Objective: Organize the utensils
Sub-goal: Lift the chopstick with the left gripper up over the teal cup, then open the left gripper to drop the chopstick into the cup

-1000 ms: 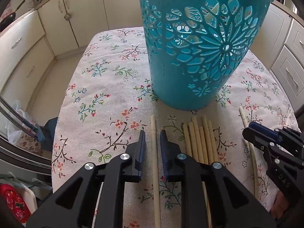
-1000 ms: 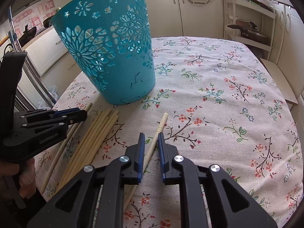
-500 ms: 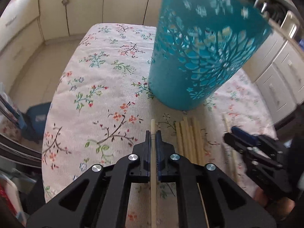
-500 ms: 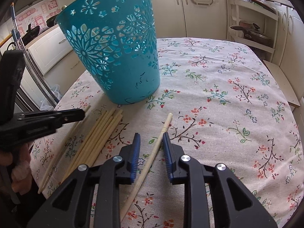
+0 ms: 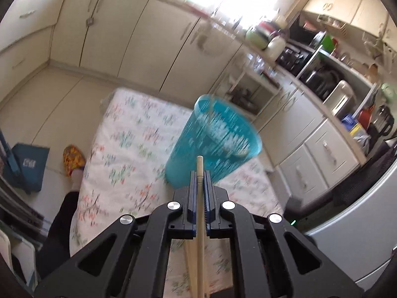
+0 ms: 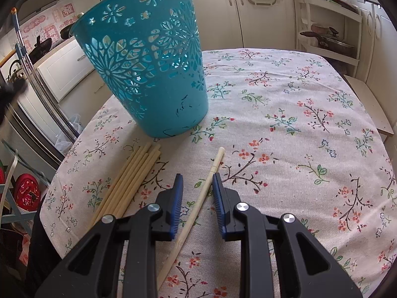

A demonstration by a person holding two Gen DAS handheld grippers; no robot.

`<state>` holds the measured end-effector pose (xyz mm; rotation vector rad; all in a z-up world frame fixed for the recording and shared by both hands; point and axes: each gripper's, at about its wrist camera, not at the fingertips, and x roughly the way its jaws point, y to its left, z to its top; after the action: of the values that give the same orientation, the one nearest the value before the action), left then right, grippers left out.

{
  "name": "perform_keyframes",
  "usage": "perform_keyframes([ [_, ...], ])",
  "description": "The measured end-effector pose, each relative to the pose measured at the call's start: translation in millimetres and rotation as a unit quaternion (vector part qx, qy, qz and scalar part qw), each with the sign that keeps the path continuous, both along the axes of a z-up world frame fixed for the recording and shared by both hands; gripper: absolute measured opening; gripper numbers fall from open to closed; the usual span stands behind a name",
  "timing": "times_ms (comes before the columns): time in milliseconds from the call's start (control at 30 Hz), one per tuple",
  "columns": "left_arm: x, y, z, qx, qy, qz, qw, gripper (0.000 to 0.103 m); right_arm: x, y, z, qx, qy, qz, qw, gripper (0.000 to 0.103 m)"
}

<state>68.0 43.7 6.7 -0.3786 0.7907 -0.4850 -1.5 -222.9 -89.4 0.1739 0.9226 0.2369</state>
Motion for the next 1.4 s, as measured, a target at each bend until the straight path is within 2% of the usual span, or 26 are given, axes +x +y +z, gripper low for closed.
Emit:
perform_keyframes([
  [167, 19.3, -18.5, 53.4, -0.020, -0.075, 0.017, 0.9968, 0.005, 0.2, -1.8, 0.1, 0.010, 0.001, -0.001, 1.000, 0.025],
  [333, 50.2, -40.7, 92.6, -0.033, -0.150, 0.056, 0.9865, 0.005, 1.4, -8.6, -1.0, 0.031, 0.004, -0.002, 1.000, 0.025],
  [467, 76.9, -55.6, 104.0, -0.031, -0.189, 0.086, 0.9777, 0.005, 1.7, -11.8, -2.3, 0.046, 0.006, -0.004, 0.999, 0.025],
  [567, 98.5, -69.3, 100.5, -0.023, -0.209, 0.104, 0.9720, 0.005, 2.4, -16.0, -2.9, 0.057, 0.008, -0.004, 0.998, 0.025],
  [833, 130.0, -81.4, 67.5, -0.008, -0.215, 0.134, 0.9673, 0.005, 2.1, -17.7, -4.3, 0.068, 0.009, -0.005, 0.998, 0.025],
  [1133, 131.8, -92.8, 42.5, 0.017, -0.195, 0.119, 0.9733, 0.005, 1.4, -19.9, -4.8, 0.071, 0.010, -0.005, 0.997, 0.025],
  [1400, 125.6, -103.6, 31.7, 0.095, -0.148, 0.067, 0.9820, 0.007, 1.7, -20.0, -4.9, 0.071, 0.010, -0.006, 0.997, 0.025],
])
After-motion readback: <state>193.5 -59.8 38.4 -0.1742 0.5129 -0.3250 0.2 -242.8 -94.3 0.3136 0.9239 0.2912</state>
